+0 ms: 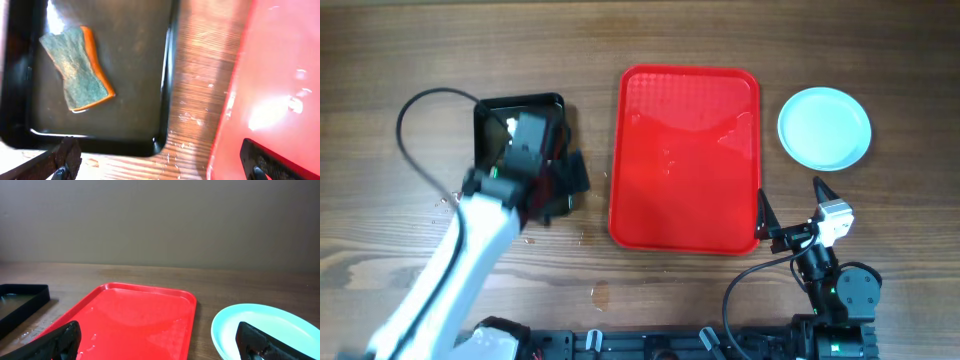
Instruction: Clean dirty plates on tray and stack at the side
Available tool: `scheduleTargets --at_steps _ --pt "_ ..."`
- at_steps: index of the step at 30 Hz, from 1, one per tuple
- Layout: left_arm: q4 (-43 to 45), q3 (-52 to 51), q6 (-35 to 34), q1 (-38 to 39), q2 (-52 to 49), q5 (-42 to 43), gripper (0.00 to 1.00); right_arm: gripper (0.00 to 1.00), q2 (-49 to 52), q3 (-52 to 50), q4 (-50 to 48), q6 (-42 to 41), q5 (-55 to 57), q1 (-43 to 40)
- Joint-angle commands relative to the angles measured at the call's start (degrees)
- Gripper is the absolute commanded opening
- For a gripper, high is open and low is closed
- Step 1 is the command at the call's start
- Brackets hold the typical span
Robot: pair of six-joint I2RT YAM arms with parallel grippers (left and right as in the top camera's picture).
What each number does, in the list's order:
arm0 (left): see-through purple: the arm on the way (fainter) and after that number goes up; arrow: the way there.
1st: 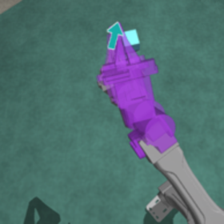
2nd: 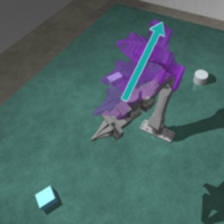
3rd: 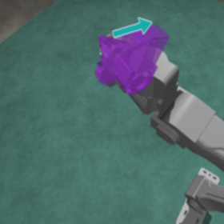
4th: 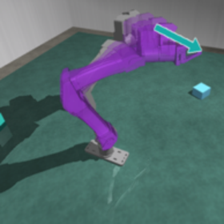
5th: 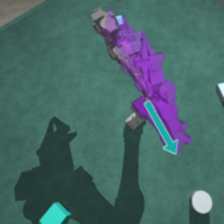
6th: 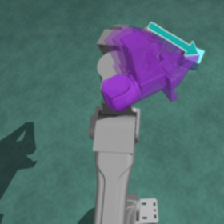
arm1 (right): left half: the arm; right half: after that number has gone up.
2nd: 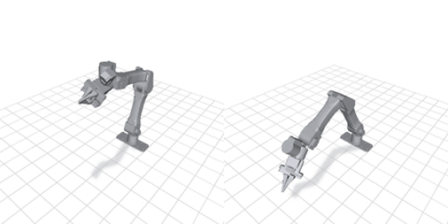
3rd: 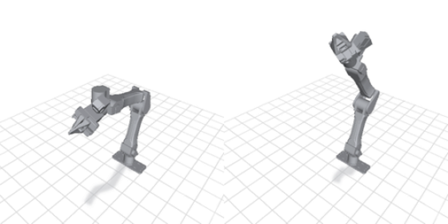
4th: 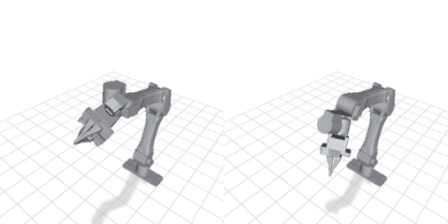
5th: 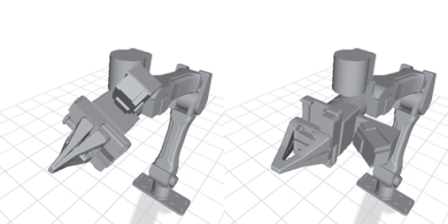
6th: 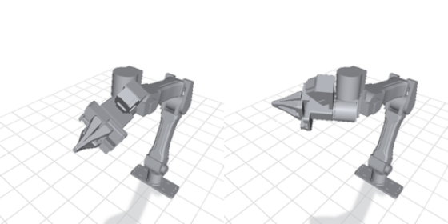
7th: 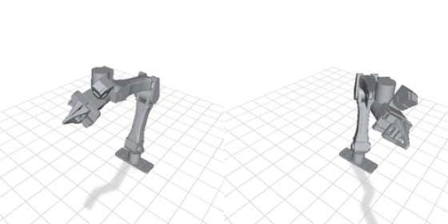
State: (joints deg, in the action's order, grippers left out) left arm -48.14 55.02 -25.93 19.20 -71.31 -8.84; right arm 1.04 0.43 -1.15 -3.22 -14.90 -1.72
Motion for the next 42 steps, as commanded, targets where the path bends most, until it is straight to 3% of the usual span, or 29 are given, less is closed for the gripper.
scheduleTargets --at_steps 1,10,14,22,28,42 --pt "3.41 -5.51 0.17 -0.17 12.22 -6.21 1.0 1.0 -0.39 -0.13 -0.07 -0.83 0.76 -0.17" --pt "36.35 -30.45 4.98 -11.89 42.97 9.53 1.0 1.0 -0.39 -0.13 -0.09 -0.83 0.76 -0.17" --pt "42.51 -40.35 4.9 -15.34 55.06 10.97 1.0 1.0 -0.39 -0.13 -0.07 -0.83 0.76 -0.17" --pt "44.3 -49.64 4.7 -18.64 71.36 10.95 1.0 1.0 -0.39 -0.13 -0.09 -0.83 0.76 -0.17" --pt "45.75 -54.77 4.31 -16.79 71.14 10.67 1.0 1.0 -0.39 -0.13 -0.09 -0.81 0.79 -0.17" --pt "43.85 -54.71 4.72 -16.26 71.14 10.32 1.0 1.0 -0.39 -0.13 -0.09 -0.85 0.79 -0.17"
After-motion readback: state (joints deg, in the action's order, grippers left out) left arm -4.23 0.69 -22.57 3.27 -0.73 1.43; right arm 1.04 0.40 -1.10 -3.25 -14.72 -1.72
